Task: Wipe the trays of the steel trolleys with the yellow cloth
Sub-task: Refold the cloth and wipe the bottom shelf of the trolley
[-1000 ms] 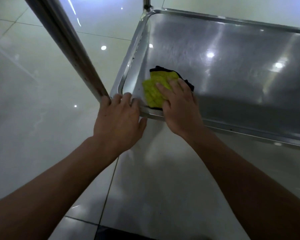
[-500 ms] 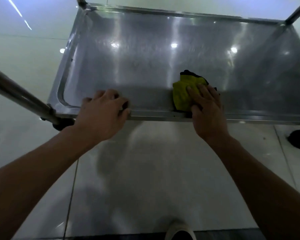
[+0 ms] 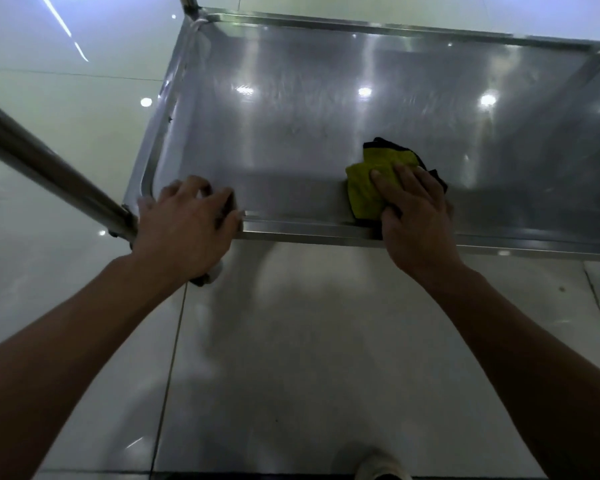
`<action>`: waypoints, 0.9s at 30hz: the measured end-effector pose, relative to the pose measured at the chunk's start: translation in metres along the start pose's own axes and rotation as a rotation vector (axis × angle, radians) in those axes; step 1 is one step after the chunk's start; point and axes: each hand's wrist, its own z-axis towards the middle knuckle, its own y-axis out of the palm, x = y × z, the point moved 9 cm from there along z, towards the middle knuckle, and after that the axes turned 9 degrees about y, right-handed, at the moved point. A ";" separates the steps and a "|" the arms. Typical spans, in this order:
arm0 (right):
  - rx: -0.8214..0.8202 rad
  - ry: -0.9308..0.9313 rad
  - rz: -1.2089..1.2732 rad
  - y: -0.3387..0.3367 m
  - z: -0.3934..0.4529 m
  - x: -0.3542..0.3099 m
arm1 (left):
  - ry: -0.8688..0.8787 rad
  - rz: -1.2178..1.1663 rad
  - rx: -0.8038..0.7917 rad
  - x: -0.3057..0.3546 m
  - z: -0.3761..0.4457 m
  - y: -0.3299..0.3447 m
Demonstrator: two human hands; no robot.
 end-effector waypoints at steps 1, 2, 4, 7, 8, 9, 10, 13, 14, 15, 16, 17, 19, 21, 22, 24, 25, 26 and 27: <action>-0.013 -0.021 0.001 0.007 0.003 -0.014 | -0.003 0.006 -0.007 -0.002 0.000 0.000; -0.025 -0.045 0.002 0.014 0.005 -0.031 | -0.008 0.002 -0.012 -0.003 -0.001 0.000; -0.064 -0.093 0.001 0.030 0.011 -0.064 | -0.007 -0.035 -0.007 -0.004 -0.003 0.002; -0.152 -0.182 -0.018 0.059 0.022 -0.112 | 0.023 -0.043 0.062 -0.005 -0.010 0.002; -0.186 -0.208 0.000 0.067 0.026 -0.128 | 0.044 -0.058 0.096 -0.006 -0.012 0.001; -0.221 -0.229 0.034 0.075 0.029 -0.143 | 0.068 -0.084 0.134 -0.007 -0.013 0.000; -0.250 -0.252 0.060 0.083 0.031 -0.158 | 0.085 -0.100 0.167 -0.008 -0.014 -0.001; -0.288 -0.316 0.046 0.100 0.036 -0.196 | 0.060 -0.024 0.161 -0.014 -0.016 0.004; -0.307 -0.334 0.038 0.105 0.038 -0.207 | 0.043 -0.002 0.142 -0.016 -0.016 0.006; -0.328 -0.354 0.027 0.111 0.041 -0.216 | 0.034 0.007 0.126 -0.018 -0.016 0.007; -0.348 -0.375 0.009 0.118 0.044 -0.226 | 0.034 0.006 0.115 -0.018 -0.016 0.008; -0.366 -0.391 -0.008 0.124 0.047 -0.235 | 0.039 0.003 0.111 -0.019 -0.016 0.008; -0.402 -0.419 -0.006 0.135 0.052 -0.257 | 0.048 -0.005 0.126 -0.019 -0.016 0.007; -0.423 -0.451 -0.011 0.142 0.053 -0.275 | 0.051 -0.009 0.141 -0.018 -0.017 0.007; -0.425 -0.465 -0.022 0.143 0.054 -0.281 | 0.049 -0.013 0.136 -0.018 -0.017 0.007; -0.402 -0.492 -0.040 0.142 0.055 -0.282 | 0.041 -0.017 0.111 -0.018 -0.016 0.008; -0.380 -0.509 -0.044 0.139 0.054 -0.281 | 0.035 -0.015 0.102 -0.018 -0.017 0.009; -0.361 -0.526 -0.041 0.136 0.053 -0.278 | 0.032 -0.012 0.097 -0.018 -0.017 0.009; -0.346 -0.541 -0.036 0.132 0.052 -0.276 | 0.031 -0.011 0.093 -0.017 -0.017 0.008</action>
